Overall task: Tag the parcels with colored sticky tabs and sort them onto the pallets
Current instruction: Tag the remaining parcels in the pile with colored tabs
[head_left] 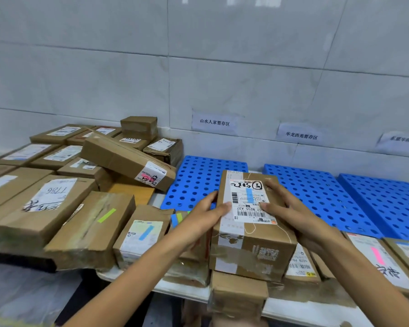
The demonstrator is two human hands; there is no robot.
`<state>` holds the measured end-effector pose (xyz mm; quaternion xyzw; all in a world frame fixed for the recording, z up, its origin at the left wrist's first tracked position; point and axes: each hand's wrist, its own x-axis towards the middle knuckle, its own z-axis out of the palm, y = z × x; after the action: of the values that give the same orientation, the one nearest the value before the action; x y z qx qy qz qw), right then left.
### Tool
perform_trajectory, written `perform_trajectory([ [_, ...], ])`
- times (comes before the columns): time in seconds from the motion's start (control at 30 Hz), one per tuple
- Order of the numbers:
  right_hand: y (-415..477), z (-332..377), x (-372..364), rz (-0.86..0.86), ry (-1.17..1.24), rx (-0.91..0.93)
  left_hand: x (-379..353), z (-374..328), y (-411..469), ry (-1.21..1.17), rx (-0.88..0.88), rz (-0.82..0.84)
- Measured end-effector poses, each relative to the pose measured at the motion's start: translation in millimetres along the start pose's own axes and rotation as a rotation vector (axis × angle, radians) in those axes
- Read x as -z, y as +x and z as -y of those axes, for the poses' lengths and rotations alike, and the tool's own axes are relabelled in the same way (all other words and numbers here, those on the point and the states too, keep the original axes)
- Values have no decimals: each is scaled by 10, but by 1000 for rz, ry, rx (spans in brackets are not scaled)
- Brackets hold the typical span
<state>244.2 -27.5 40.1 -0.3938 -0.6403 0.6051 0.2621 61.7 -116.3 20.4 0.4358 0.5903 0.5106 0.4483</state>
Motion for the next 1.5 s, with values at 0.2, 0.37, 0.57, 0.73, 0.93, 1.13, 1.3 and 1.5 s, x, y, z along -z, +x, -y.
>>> perform_trajectory([
  [0.2, 468, 637, -488, 66, 166, 74, 701, -514, -32, -96, -115, -211],
  [0.37, 1017, 748, -1177, 39, 435, 33, 1364, -629, 50, -175, -136, -430],
  [0.57, 1461, 431, -1552, 217, 524, -118, 1739, -419, 386, -98, -115, -520],
  [0.73, 1689, 398, -1563, 217, 371, 60, 2016, -421, 661, -136, -101, -499],
  [0.93, 1991, 409, -1663, 61, 320, 199, 2125, -457, 1041, -65, -82, -409],
  [1.13, 2269, 441, -1562, -32, 510, 12, 2617, -358, 1395, 583, -237, -180],
  [1.3, 2336, 350, -1593, -50, 474, -74, 3096, -153, 1552, 1762, 107, -74],
  [1.5, 2376, 352, -1479, -50, 477, -111, 3314, -122, 1711, 1889, 0, -249],
])
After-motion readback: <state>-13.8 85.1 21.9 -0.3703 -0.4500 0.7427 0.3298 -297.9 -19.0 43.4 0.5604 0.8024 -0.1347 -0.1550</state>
